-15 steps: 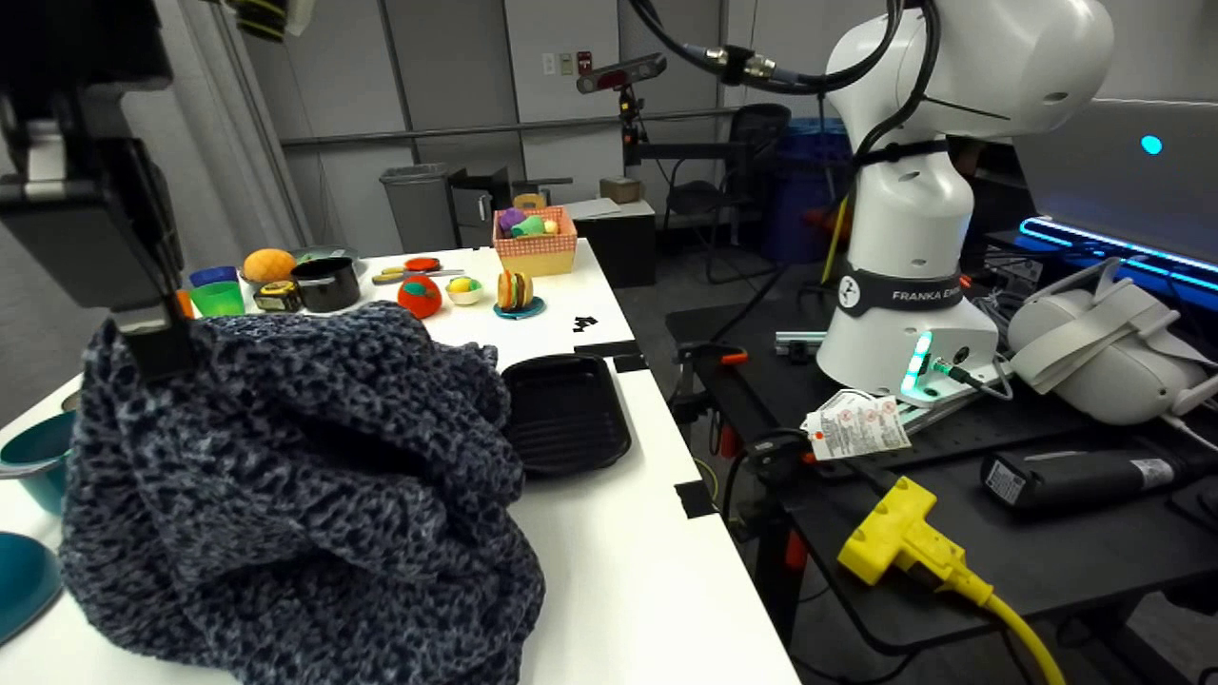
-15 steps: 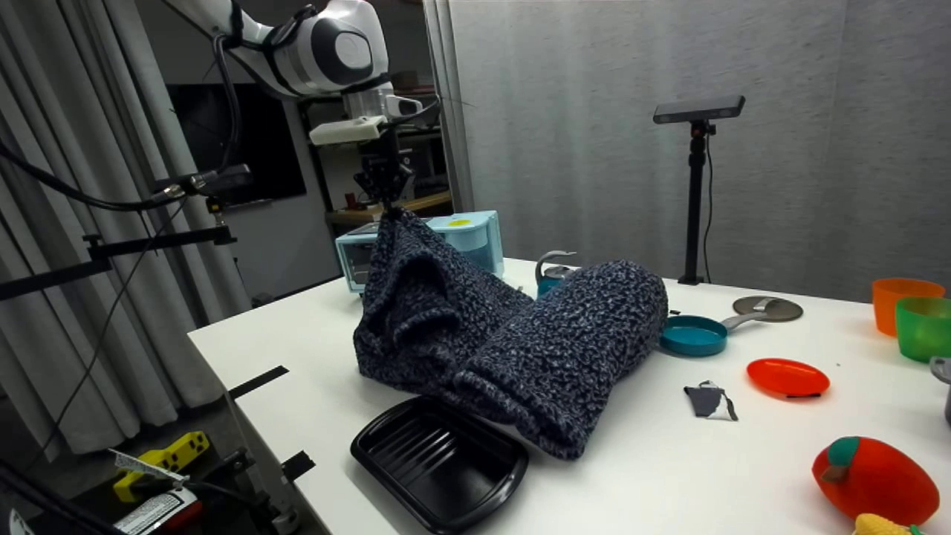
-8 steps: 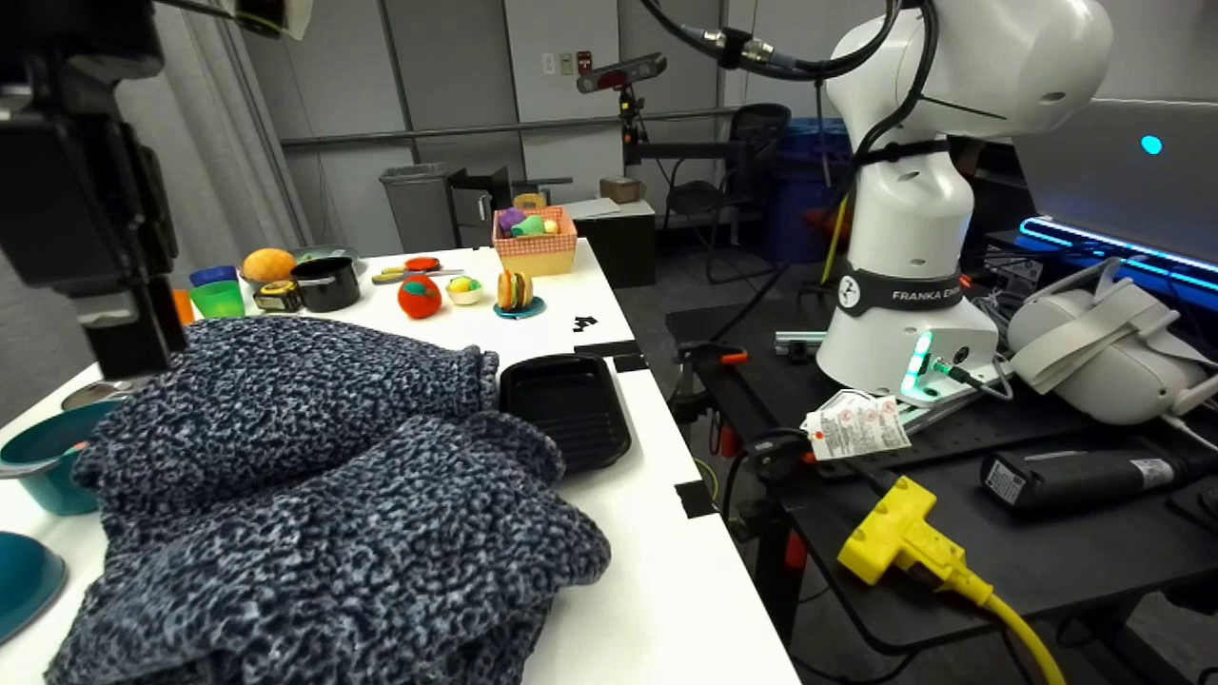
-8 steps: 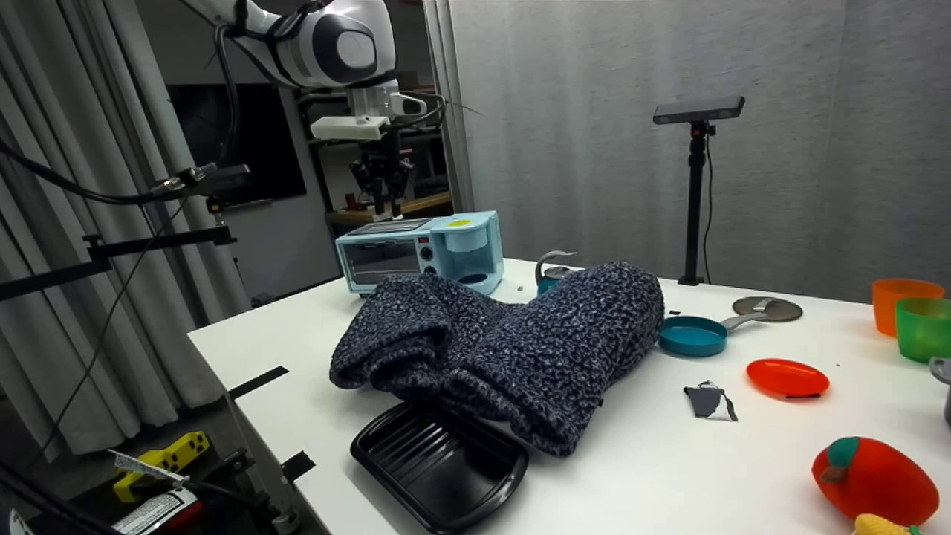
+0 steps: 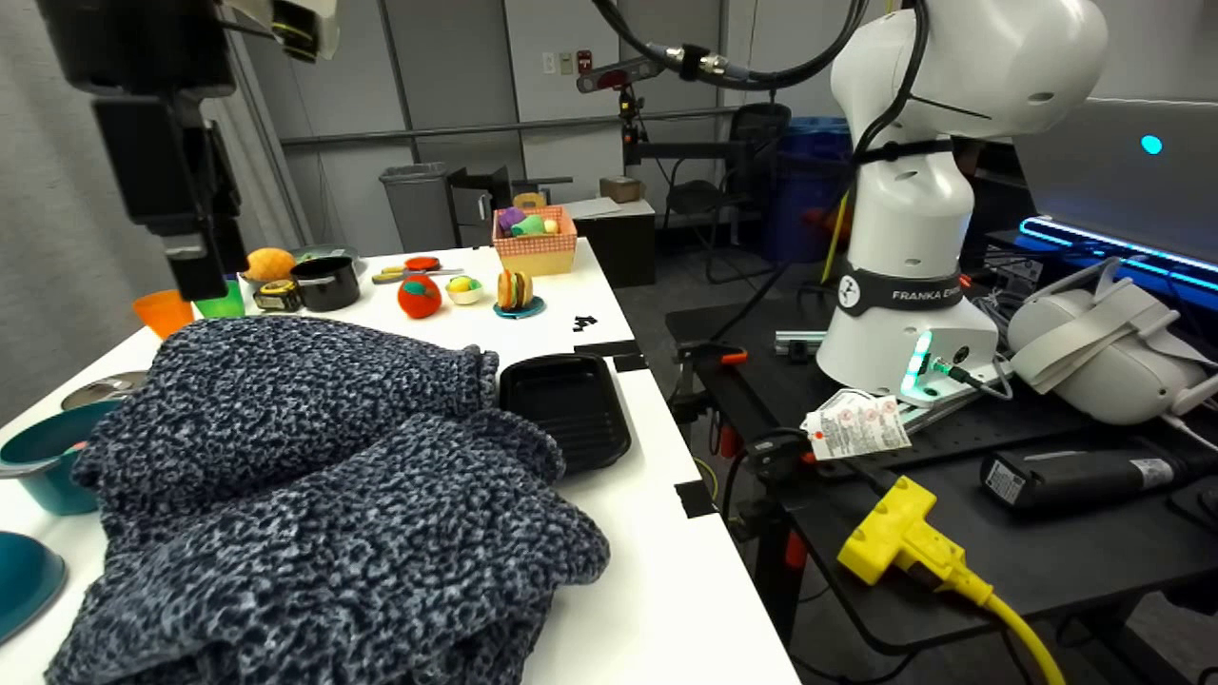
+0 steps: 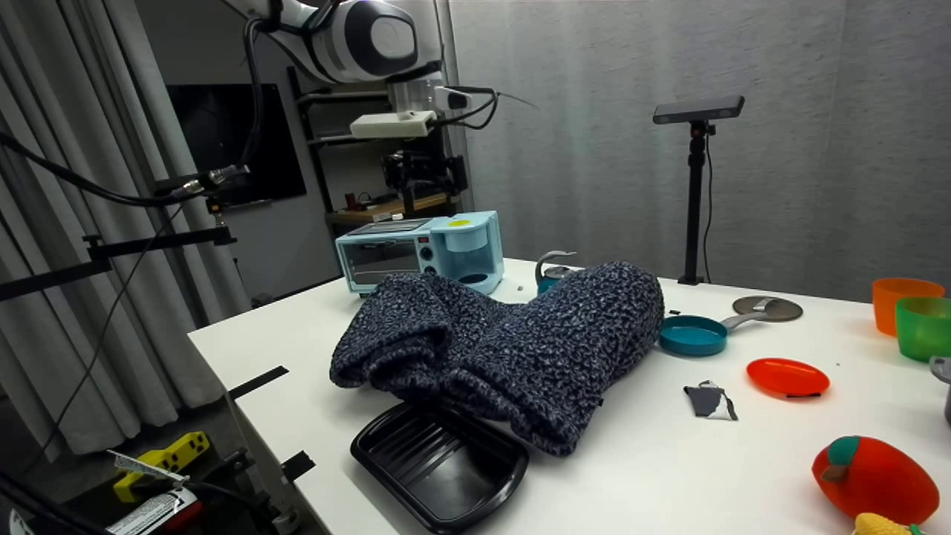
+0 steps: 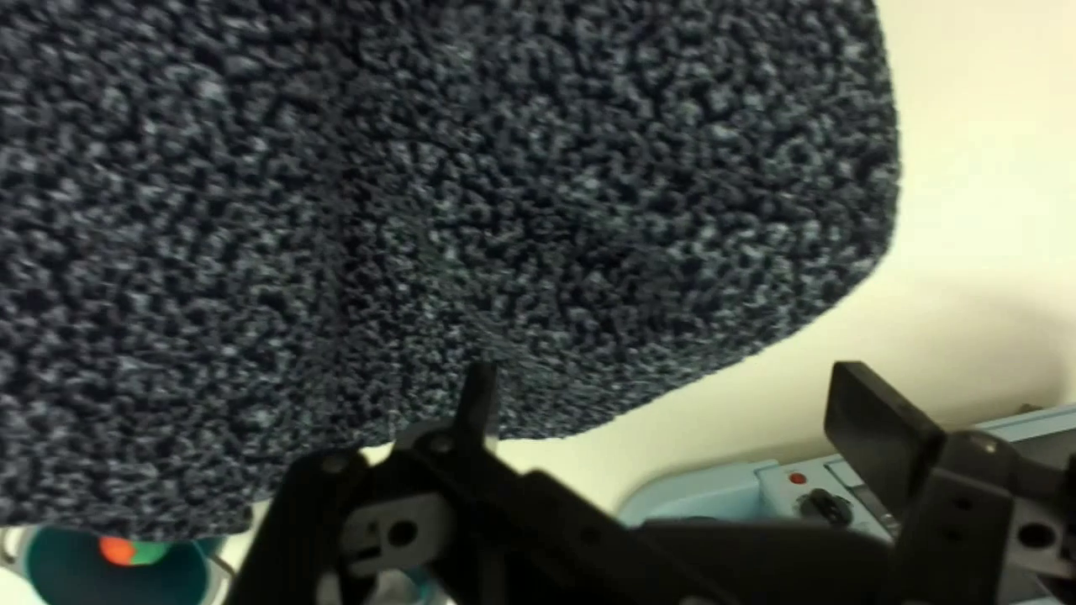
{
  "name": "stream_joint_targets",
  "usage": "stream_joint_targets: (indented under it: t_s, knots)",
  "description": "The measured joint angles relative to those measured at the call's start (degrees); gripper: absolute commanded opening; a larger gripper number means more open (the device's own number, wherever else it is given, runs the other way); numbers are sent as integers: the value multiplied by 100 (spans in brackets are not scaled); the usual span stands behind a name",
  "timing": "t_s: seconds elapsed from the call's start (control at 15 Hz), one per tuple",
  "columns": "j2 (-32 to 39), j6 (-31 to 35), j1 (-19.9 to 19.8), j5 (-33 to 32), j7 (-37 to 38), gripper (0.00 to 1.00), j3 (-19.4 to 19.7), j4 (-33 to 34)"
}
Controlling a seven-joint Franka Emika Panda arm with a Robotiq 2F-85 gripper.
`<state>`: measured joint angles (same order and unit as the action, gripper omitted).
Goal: Straighten the cloth
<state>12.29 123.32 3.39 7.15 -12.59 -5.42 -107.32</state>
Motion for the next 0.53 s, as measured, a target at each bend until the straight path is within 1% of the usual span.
stream_joint_targets:
  t_s: [0.27,0.53]
  knots:
    - [162,1,-490,-43,-473,100,404,-116]
    - [526,0,-821,-21,-573,100,563,-148]
